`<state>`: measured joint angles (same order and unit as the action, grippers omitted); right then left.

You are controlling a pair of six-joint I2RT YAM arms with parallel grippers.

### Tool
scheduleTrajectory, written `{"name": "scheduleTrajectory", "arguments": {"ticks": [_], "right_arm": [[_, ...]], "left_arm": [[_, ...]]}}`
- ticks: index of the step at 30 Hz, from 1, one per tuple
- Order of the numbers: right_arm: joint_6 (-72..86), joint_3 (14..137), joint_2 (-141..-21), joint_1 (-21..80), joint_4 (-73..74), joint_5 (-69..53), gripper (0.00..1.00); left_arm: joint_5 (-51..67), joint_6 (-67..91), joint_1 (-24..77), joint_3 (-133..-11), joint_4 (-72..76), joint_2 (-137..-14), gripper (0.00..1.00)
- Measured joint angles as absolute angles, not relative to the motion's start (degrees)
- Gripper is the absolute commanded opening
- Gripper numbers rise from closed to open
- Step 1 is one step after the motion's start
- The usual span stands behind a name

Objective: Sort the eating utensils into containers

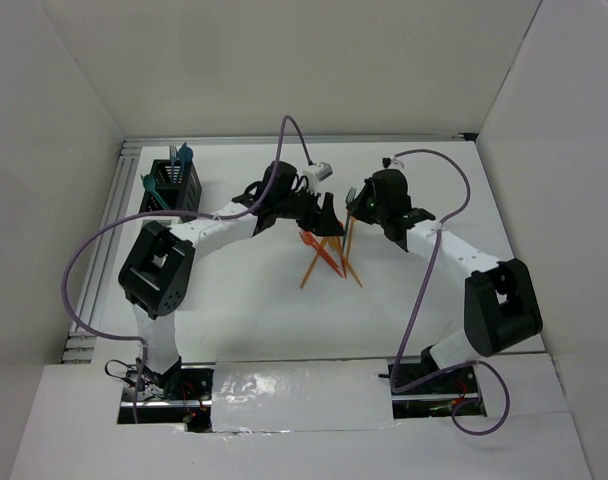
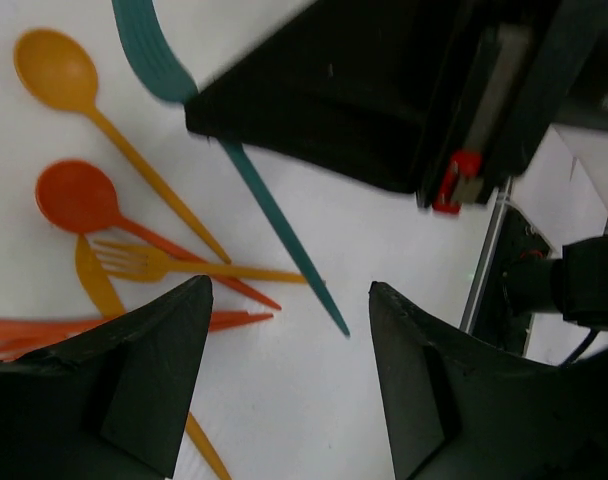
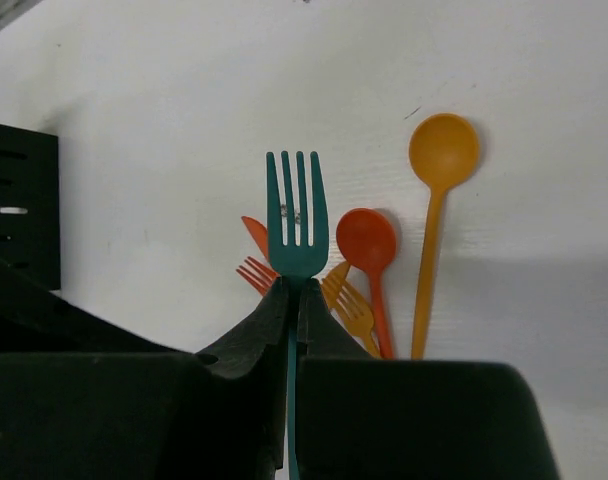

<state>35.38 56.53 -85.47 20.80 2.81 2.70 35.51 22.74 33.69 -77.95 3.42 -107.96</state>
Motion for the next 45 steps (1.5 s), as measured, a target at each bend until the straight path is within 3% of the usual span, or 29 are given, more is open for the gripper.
{"name": "scheduleTrajectory", "arguments": {"ticks": [11, 14, 23, 25, 28, 29, 33, 37, 45], "right_arm": [[39.57, 51.03, -78.98, 22.39, -0.19, 3.22, 0.0], [39.62, 50.81, -78.04, 22.68, -0.54, 3.88, 0.0], [39.77, 49.82, -77.28, 23.14, -2.87, 4.84, 0.02], [39.53, 49.82, -77.03, 23.16, -2.83, 4.95, 0.08], [38.5, 50.33, -76.93, 23.46, -1.54, 4.49, 0.35], [37.85, 51.33, -76.93, 23.49, 0.16, 4.03, 0.55], [33.15, 60.93, -76.95, 23.55, 9.37, 3.46, 0.81], [28.67, 69.8, -73.95, 22.41, 12.34, 2.26, 0.92], [24.73, 69.25, -64.9, 18.98, 15.94, 6.85, 0.92]], "left_arm": [[31.86, 22.98, 34.7, -87.44, 3.14, -116.09, 0.67], [31.9, 22.85, 34.98, -88.16, 3.09, -116.18, 0.6], [34.76, 22.85, 35.42, -89.19, 3.66, -116.16, 0.21], [34.7, 22.94, 35.38, -88.33, 4.78, -116.16, 0.15], [35.88, 22.94, 34.61, -86.83, 6.9, -116.09, 0.11], [35.88, 22.94, 34.48, -86.54, 7.14, -116.09, 0.11], [37.63, 24.18, 31.44, -85.23, 8.34, -115.68, 0.11], [38.26, 24.67, 23.9, -82.26, 8.93, -112.16, 0.12], [34.68, 22.92, 3.27, -72.03, 14.66, -90.24, 0.15]]}}
